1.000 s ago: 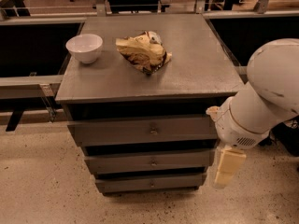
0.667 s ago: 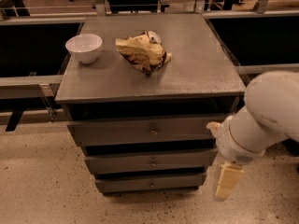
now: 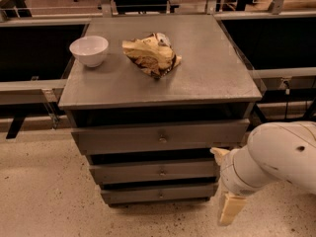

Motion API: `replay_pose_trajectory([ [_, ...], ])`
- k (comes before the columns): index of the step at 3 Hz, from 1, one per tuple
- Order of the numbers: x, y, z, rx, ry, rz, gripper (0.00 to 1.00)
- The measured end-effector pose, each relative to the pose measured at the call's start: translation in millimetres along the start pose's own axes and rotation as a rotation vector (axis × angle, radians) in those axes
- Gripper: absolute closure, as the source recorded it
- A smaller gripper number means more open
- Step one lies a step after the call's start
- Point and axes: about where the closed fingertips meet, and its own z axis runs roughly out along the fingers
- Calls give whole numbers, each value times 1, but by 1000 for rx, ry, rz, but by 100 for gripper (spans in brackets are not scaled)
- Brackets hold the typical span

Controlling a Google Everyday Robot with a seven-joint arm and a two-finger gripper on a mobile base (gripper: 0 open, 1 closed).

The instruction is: Open middle drawer

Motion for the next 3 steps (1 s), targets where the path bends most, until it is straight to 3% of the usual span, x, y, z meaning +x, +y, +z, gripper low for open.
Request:
replay_pose_trajectory([
  [1,0,-1,-1,1,0,0,0],
  [2,9,1,30,-33,8,34,0],
  [3,19,21,94,-75,-48,68,0],
])
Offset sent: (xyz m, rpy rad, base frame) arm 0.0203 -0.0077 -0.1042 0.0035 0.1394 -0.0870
